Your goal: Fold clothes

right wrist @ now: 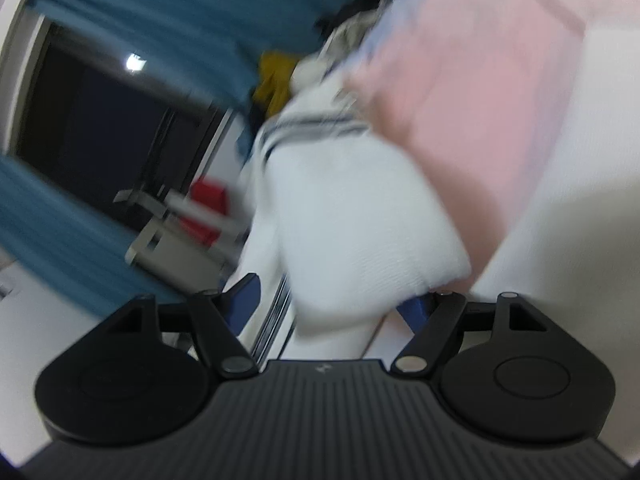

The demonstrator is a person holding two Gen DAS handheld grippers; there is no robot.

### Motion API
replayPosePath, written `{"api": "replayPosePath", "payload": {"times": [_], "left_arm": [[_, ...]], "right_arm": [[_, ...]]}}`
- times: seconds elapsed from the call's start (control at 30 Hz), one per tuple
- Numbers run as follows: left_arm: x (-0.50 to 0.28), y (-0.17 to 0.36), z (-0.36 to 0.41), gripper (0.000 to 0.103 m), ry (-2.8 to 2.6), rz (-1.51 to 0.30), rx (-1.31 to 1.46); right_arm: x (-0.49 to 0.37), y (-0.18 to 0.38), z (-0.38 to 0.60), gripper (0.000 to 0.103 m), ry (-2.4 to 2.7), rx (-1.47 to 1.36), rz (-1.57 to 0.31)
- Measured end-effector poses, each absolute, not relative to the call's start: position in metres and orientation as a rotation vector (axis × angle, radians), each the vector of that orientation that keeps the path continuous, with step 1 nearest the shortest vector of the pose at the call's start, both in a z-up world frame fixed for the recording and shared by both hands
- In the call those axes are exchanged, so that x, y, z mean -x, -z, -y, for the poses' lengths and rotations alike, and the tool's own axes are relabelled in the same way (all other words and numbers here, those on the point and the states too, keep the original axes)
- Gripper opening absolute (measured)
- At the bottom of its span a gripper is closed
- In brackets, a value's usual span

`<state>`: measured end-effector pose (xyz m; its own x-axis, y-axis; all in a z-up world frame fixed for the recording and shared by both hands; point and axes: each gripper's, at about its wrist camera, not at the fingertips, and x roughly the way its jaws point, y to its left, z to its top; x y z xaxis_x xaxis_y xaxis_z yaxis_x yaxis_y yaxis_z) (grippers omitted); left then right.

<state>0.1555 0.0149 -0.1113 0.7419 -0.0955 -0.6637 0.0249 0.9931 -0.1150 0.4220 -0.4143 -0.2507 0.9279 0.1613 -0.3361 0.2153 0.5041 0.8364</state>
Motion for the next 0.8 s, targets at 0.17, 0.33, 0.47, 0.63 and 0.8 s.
{"api": "replayPosePath", "payload": {"times": [0.17,0.33,0.47,0.63,0.8], "left_arm": [[-0.151,0.114,-0.011,0.081,0.102,-0.71,0.11],[-0.155,0.106,-0.016,0.081,0.116,-0.669,0.114],[-0.16,0.098,-0.026,0.081,0.122,-0.675,0.197],[-0.166,0.107,-0.028,0.081,0.112,-0.71,0.187],[-0.164,0.106,-0.031,0.081,0.103,-0.728,0.182]], "right_arm": [[-0.43,0.235,0.441,0.008,0.131,-0.994,-0.337],[-0.409,0.197,0.471,0.006,0.143,-0.956,-0.092],[-0.403,0.189,0.499,0.006,0.209,-0.844,-0.084],[-0.416,0.265,0.529,0.006,0.356,-0.901,-0.433],[-0.396,0.257,0.517,0.01,0.363,-0.866,-0.432]]}}
